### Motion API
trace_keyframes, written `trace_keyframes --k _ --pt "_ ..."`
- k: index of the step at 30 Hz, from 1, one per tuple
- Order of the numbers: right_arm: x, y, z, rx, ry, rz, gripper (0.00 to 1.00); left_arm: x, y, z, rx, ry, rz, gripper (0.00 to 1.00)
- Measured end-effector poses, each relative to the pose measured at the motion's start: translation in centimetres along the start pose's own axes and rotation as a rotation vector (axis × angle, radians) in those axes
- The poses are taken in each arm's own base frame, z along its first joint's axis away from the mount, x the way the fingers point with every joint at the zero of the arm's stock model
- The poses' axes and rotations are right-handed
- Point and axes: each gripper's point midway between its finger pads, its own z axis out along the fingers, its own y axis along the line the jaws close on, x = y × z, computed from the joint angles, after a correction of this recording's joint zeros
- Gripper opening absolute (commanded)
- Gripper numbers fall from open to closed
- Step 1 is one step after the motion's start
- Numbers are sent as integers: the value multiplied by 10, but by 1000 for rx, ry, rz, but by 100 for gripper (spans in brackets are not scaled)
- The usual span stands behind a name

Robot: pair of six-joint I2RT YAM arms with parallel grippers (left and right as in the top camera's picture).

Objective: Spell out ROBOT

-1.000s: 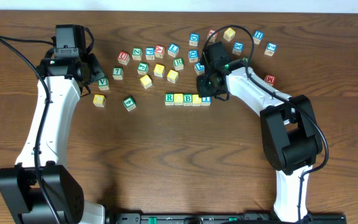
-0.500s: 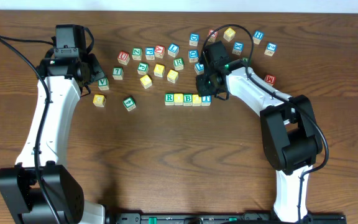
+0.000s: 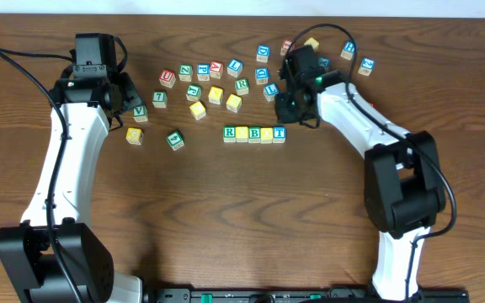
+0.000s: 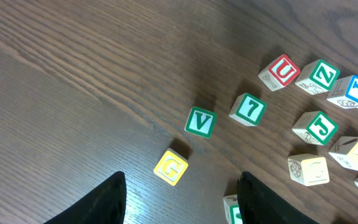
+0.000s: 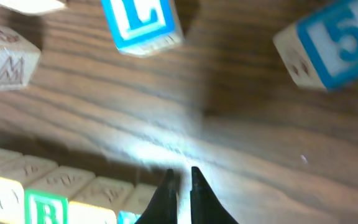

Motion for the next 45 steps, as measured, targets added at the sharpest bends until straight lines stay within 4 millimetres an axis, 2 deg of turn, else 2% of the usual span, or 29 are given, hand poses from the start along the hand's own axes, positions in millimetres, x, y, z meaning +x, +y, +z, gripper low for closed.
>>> trace_keyframes --k 7,16,27,45 --pt "30 -8 -5 30 124 23 3 0 0 0 0 0 0 56" --pt "37 -9 -1 29 137 24 3 0 0 0 0 0 0 57" --pt "39 2 0 8 142 0 4 0 0 0 0 0 0 56" --pt "33 4 0 -1 120 -3 4 0 0 0 0 0 0 57"
